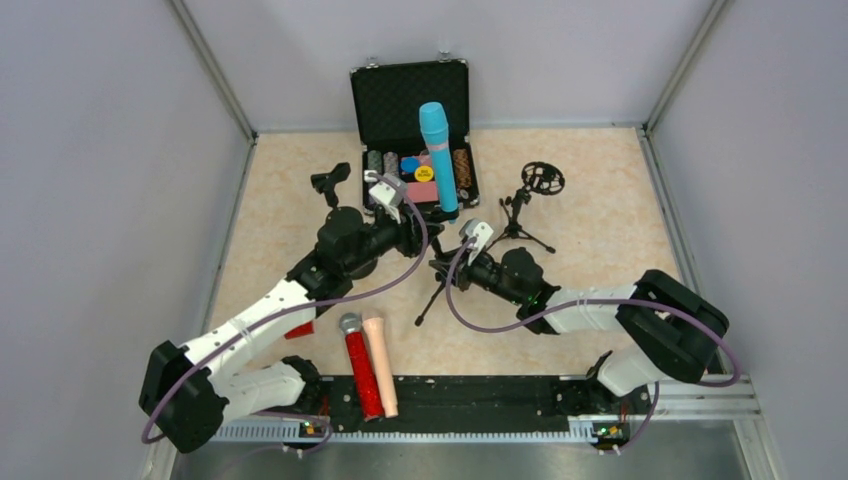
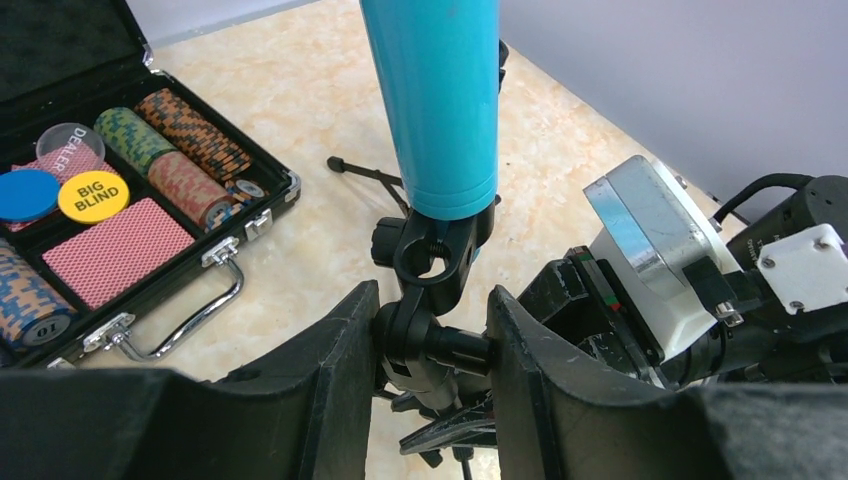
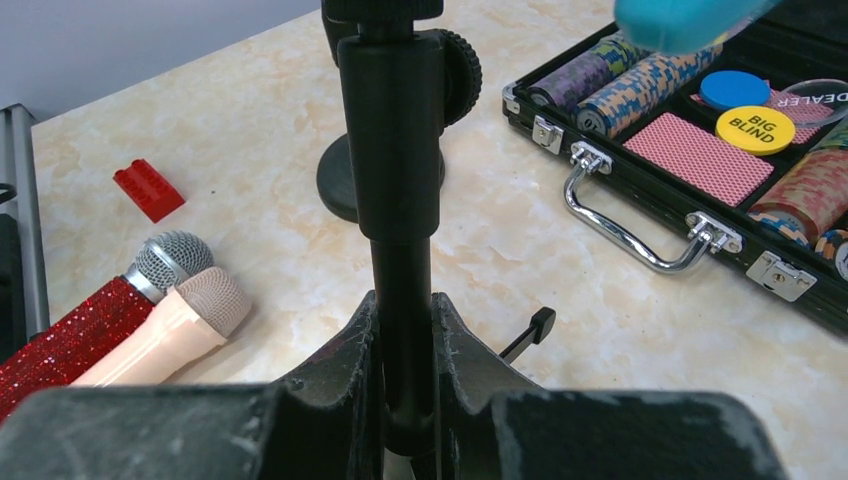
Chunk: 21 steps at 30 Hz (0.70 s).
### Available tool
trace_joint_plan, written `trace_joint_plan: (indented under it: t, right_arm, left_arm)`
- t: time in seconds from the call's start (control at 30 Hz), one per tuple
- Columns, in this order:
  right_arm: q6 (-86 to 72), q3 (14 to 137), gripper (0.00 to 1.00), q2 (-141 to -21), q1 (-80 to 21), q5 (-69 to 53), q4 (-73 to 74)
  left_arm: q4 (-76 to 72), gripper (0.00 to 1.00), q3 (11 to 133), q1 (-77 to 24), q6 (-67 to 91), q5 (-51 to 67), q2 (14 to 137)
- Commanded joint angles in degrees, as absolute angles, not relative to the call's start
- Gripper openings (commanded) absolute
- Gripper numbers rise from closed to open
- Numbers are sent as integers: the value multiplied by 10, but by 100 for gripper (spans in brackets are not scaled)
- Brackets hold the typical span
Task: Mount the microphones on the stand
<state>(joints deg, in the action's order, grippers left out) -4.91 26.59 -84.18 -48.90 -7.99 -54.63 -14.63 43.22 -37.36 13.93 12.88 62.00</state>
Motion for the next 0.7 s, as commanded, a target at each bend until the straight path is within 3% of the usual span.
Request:
trace_joint_plan:
  t: [0.0, 0.3, 0.67]
  right_arm:
    - [-65, 262, 0, -844, -484, -17, -495]
    - [-79, 264, 0, -855, -484, -135, -493]
    - [-100, 253, 0, -856, -484, -183, -512]
  left_arm:
    - [-220, 0, 486, -356, 87, 29, 575]
    - [-353, 0, 422, -353, 63, 102, 551]
    - [-360, 0, 428, -348, 14, 337, 538]
